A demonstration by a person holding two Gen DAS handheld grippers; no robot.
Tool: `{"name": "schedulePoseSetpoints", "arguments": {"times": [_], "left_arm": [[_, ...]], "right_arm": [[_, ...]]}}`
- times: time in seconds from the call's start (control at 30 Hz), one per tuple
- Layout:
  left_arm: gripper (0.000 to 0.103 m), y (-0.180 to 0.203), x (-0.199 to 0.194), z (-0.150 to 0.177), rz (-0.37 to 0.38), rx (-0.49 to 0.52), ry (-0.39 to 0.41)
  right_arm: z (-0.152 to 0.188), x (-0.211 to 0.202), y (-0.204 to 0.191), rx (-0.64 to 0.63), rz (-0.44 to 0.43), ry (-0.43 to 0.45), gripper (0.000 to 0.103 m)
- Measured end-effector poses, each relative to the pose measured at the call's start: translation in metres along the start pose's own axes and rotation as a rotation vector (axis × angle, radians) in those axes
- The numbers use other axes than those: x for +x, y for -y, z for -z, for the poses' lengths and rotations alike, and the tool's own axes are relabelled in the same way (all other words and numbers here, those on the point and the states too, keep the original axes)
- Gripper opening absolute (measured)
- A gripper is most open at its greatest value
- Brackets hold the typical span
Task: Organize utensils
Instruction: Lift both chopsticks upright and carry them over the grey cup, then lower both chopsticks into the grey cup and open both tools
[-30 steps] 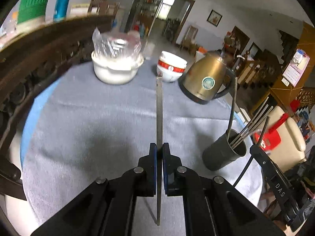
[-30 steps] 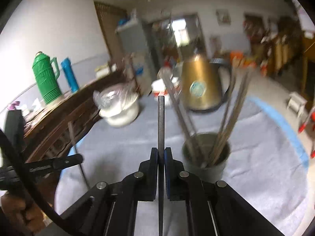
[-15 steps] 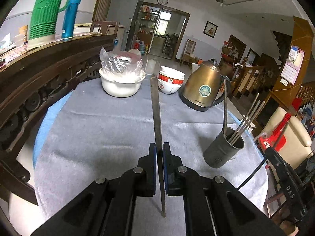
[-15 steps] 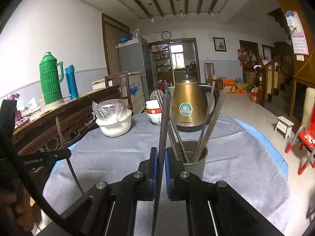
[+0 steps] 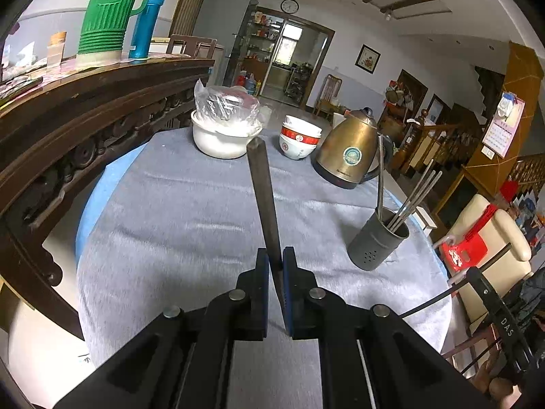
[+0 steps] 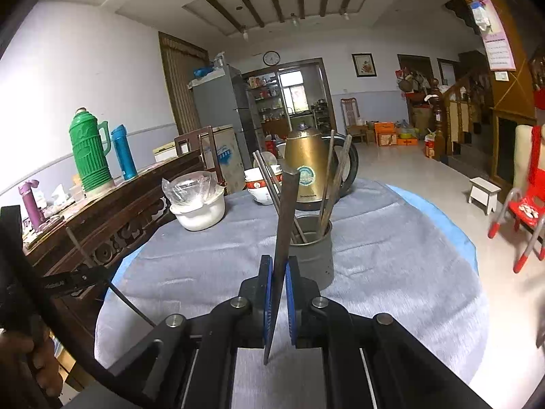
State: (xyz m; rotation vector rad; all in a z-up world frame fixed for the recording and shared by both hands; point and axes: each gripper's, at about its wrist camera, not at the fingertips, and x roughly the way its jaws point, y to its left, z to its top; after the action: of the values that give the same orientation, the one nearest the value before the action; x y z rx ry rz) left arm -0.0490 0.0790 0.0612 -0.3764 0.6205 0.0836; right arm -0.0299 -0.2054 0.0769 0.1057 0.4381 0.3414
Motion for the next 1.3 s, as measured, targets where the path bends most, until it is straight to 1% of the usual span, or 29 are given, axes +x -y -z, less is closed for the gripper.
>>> {"name": "schedulePoseSetpoints", "arguments": {"times": [0.2, 0.27, 0.43, 0.6, 0.67, 0.9, 1.13, 1.3], "left_arm": [[0.007, 0.005, 0.002, -0.004, 0.018, -0.015, -0.003], [0.007, 0.008, 0.001, -0.008, 0.019, -0.015, 0.009], [0.007, 0.017, -0.002, -0.024, 0.040, -0.028, 0.045], [0.007, 0.037, 0.002, -0.037, 0.015, 0.005, 0.074], [0.007, 0.046, 0.008, -0.040, -0.012, 0.029, 0.074], [0.007, 0.061, 0.022, -0.044, -0.059, 0.054, 0.055], [0.007, 0.065, 0.022, -0.047, -0.066, 0.064, 0.052], [0.007, 0.065, 0.021, -0.051, -0.045, 0.060, 0.055]], "right_arm": [[-0.002, 0.003, 0.007, 0.038, -0.011, 0.004, 0.008], [-0.005, 0.005, 0.011, 0.063, -0.019, 0.007, 0.008], [-0.021, 0.002, 0.020, 0.111, -0.032, 0.050, 0.008], [-0.041, -0.010, 0.026, 0.128, -0.040, 0.113, 0.008], [-0.047, -0.013, 0.027, 0.131, -0.043, 0.133, 0.008], [-0.055, -0.015, 0.024, 0.131, -0.054, 0.148, 0.008], [-0.056, -0.014, 0.024, 0.133, -0.060, 0.147, 0.008], [-0.058, -0.013, 0.026, 0.134, -0.068, 0.148, 0.008]]}}
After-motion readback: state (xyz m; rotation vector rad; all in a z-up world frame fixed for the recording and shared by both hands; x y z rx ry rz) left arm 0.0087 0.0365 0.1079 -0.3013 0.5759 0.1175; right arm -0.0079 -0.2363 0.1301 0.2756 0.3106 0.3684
